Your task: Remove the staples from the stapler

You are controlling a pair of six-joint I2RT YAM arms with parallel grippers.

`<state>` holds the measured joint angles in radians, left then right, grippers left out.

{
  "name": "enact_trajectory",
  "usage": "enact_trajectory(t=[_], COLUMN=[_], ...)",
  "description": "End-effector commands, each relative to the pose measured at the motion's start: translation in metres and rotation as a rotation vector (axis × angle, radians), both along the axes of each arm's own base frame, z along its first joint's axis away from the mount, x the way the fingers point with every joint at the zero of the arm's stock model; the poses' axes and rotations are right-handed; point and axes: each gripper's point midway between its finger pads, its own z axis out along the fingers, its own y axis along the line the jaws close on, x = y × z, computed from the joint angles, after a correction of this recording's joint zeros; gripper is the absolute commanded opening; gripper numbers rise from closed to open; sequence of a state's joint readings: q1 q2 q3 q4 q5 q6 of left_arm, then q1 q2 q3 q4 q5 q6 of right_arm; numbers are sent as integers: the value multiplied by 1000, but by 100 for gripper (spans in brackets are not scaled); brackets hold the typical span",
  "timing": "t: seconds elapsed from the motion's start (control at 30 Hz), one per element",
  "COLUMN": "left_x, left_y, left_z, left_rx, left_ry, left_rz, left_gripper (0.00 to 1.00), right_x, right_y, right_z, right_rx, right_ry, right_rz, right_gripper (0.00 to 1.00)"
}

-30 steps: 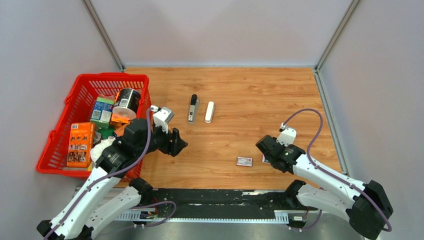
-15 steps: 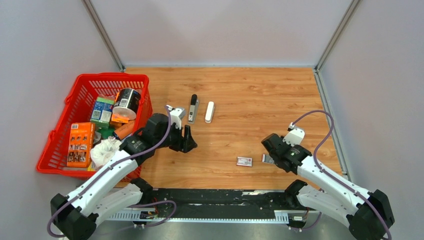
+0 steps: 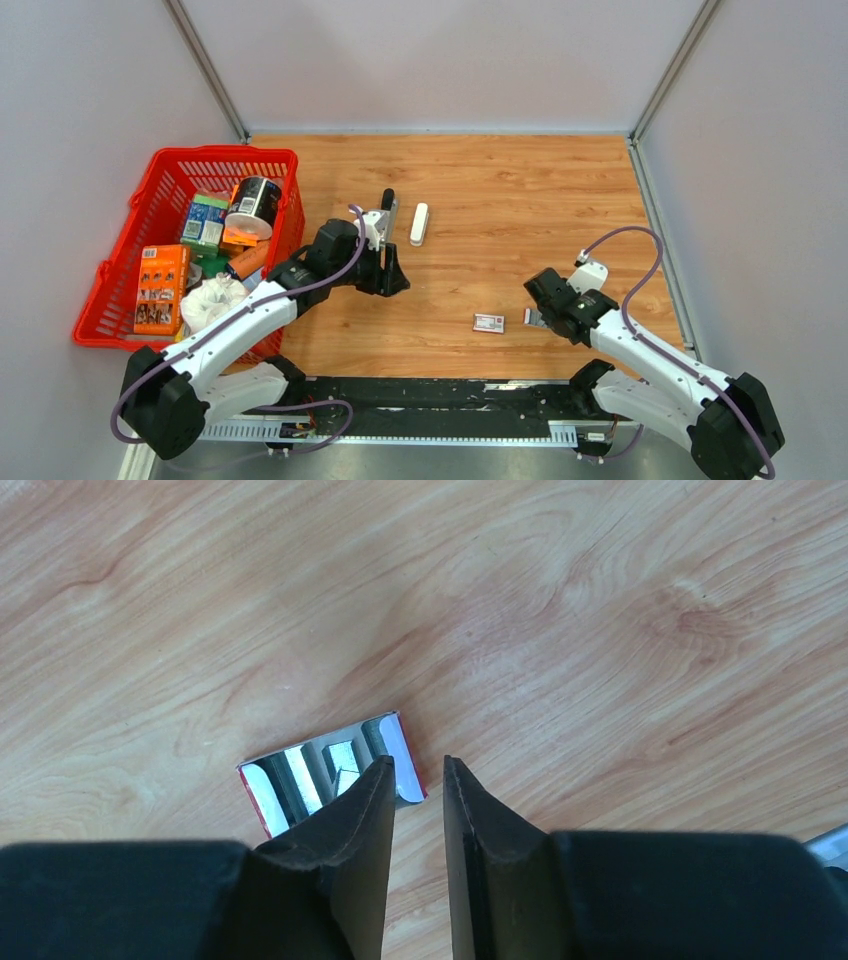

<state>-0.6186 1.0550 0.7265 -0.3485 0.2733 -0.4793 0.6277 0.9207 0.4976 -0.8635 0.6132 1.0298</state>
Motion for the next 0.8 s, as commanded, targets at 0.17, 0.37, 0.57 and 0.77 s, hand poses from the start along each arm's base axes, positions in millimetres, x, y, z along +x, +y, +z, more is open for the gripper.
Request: enact_trajectory(t=[0.17, 0.37, 0.57, 0.77], left_x=[8, 8, 7, 6], left_y=[-15, -17, -18, -17], left_z=[10, 7, 7, 7], left_rx=[-61, -67, -68, -65], left_ry=[-36, -26, -25, -25], left_rz=[-28, -32, -34, -32], left_gripper=[67, 66, 66, 66], right_x=[0, 2, 2, 3], right_y=[5, 4, 4, 4], right_z=[-12, -12, -14, -15], right_rx=[43, 34, 35, 35], right_ry=[-5, -8, -3, -5], right_rz=[-28, -28, -27, -24], right_gripper=[27, 26, 25, 24])
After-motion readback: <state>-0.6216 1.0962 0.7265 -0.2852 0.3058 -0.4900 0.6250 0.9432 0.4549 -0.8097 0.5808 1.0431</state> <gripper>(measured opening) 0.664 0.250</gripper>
